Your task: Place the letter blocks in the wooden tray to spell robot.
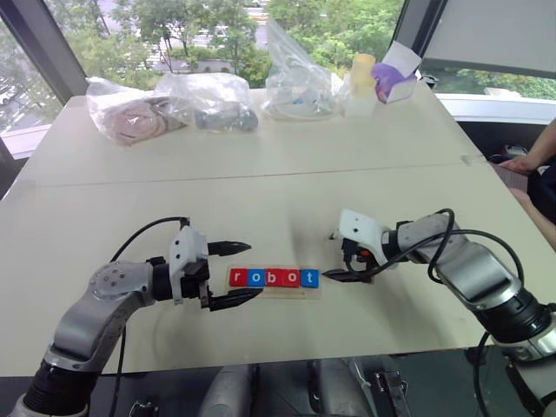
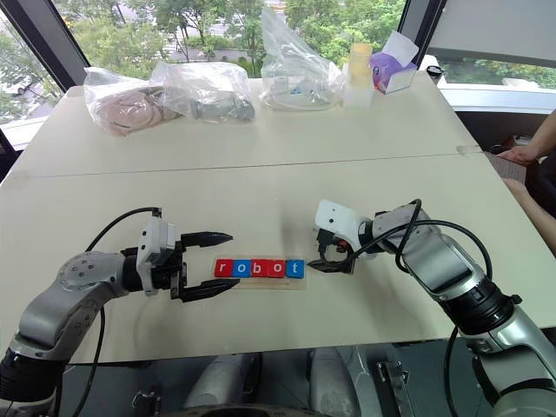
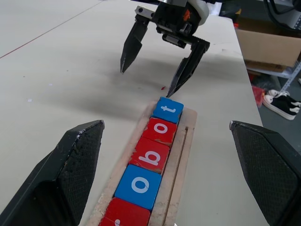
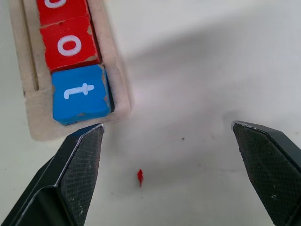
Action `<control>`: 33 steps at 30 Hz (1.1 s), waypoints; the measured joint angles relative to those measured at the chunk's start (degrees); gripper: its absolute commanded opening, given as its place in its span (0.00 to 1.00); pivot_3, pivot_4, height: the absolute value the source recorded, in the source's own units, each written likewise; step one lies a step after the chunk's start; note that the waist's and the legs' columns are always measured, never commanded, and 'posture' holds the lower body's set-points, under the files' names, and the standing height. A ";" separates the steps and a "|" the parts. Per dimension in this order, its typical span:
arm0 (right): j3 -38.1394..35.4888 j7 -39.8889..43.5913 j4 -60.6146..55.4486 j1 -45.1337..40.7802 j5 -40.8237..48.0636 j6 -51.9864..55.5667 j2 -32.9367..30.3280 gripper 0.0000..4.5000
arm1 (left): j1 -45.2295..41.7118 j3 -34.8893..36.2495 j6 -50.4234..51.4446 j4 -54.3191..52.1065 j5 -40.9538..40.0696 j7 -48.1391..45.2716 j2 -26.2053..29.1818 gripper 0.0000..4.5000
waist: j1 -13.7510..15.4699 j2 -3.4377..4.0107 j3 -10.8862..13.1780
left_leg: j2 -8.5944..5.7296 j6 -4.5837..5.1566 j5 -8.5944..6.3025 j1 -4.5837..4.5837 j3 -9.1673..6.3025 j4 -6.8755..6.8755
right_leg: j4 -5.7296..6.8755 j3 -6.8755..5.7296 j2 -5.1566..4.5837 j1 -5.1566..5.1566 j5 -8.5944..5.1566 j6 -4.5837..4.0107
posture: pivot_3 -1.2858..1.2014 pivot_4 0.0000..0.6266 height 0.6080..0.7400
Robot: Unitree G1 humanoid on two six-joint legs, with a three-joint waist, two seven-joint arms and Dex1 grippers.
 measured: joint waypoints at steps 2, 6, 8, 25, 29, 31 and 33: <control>0.01 0.01 0.00 0.00 -0.05 0.00 0.46 0.99 | 0.00 0.00 0.00 0.00 0.00 0.01 0.00 1.00 | 0.03 0.00 0.00 | 0.00 0.00 0.00 0.00 0.00 0.00 | 0.00 0.00 0.00 0.00 0.00 0.00 | 0.52 0.24 1.00; 0.15 0.02 0.00 0.00 -0.16 0.05 0.86 0.99 | 0.00 0.01 0.03 -0.01 -0.02 0.02 0.02 1.00 | 0.05 0.00 0.00 | 0.00 0.00 0.00 0.00 0.00 0.01 | 0.00 0.00 0.00 0.00 0.00 0.00 | 0.52 0.24 1.00; 0.16 0.02 0.00 -0.01 -0.23 0.06 1.37 0.99 | 0.01 0.01 0.07 -0.06 -0.03 0.05 0.06 1.00 | 0.05 0.00 0.00 | 0.00 0.00 0.00 0.00 0.00 0.00 | 0.00 0.00 0.00 0.00 0.00 0.00 | 0.52 0.24 1.00; -5.54 2.77 -4.68 2.34 1.47 0.26 -4.24 0.99 | 1.74 1.80 -1.54 1.57 0.22 -1.80 1.23 1.00 | 0.09 0.00 0.00 | 0.01 0.00 0.00 -0.01 0.00 -0.01 | -0.02 0.00 -0.01 0.00 -0.03 -0.05 | 0.52 0.24 1.00; -12.20 5.76 -9.21 5.82 7.73 1.16 -6.29 0.99 | 4.47 2.33 -1.09 1.21 0.50 -1.47 3.35 1.00 | 0.04 0.00 0.00 | 0.02 0.01 -0.01 -0.02 0.01 -0.03 | -0.02 0.02 -0.03 -0.01 0.00 0.01 | 0.52 0.24 1.00; -16.44 7.37 -11.52 7.71 11.44 1.66 -7.55 0.99 | 6.02 3.13 -0.61 1.02 0.52 -1.46 5.30 1.00 | 0.12 0.00 0.01 | 0.02 0.01 -0.01 -0.02 0.00 -0.01 | -0.02 0.01 -0.04 -0.01 -0.03 -0.05 | 0.52 0.24 1.00; -19.15 8.25 -13.19 9.01 13.68 1.92 -8.79 0.99 | 6.27 4.27 0.16 0.73 0.33 -1.48 6.26 1.00 | 0.17 0.00 0.01 | 0.02 0.01 -0.01 -0.02 0.00 0.01 | -0.02 0.00 -0.04 0.02 -0.11 -0.19 | 0.52 0.24 1.00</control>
